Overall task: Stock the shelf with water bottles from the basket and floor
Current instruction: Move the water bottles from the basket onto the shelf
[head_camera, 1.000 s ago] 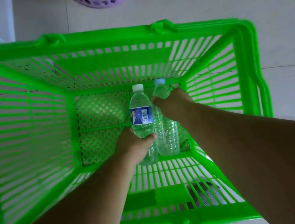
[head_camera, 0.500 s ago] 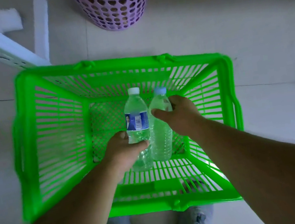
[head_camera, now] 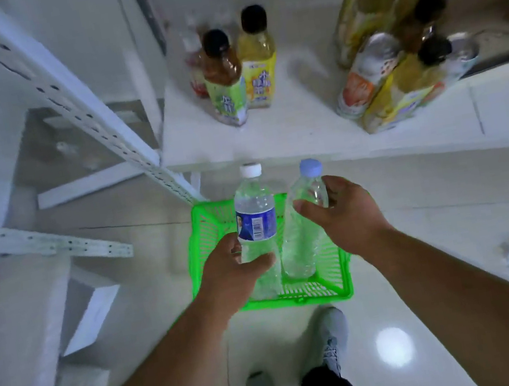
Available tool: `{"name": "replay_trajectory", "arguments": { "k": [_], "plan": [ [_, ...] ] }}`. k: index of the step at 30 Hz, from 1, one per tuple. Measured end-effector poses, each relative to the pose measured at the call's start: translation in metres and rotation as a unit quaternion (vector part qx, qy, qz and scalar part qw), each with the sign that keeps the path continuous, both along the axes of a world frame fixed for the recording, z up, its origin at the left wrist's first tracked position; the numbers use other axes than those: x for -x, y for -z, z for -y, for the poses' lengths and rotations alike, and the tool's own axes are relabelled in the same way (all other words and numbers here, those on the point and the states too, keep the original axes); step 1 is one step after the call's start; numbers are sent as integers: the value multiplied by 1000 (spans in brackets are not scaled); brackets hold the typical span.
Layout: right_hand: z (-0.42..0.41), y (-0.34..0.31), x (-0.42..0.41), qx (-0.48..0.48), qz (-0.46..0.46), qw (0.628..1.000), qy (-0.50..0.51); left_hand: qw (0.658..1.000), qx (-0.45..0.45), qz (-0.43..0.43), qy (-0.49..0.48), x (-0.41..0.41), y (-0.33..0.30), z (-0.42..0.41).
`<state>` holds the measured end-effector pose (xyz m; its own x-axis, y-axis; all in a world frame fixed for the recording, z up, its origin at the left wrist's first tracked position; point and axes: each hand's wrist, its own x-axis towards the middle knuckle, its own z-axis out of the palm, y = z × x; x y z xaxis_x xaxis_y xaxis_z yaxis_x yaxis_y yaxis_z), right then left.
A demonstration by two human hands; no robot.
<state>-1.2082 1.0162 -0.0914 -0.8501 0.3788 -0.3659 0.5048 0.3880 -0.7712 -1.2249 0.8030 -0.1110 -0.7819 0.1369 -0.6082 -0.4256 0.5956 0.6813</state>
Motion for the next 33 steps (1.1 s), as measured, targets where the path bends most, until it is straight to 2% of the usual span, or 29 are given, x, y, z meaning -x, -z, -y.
{"name": "replay_trajectory", "arguments": {
  "k": [9, 16, 24, 33],
  "plan": [
    [37, -286, -71, 10, -117, 993, -11, 990, -88, -104, 33, -44, -265, 40],
    [52, -421, -122, -58, -191, 980, 27, 969, -122, -202, 79, -86, -383, 48],
    [26, -507, -151, -86, -259, 961, 41, 948, -160, -264, 81, -114, -457, 19],
    [-39, -531, -158, -95, -279, 955, 5, 946, -163, -278, 19, -128, -481, -52]
  ]
}}
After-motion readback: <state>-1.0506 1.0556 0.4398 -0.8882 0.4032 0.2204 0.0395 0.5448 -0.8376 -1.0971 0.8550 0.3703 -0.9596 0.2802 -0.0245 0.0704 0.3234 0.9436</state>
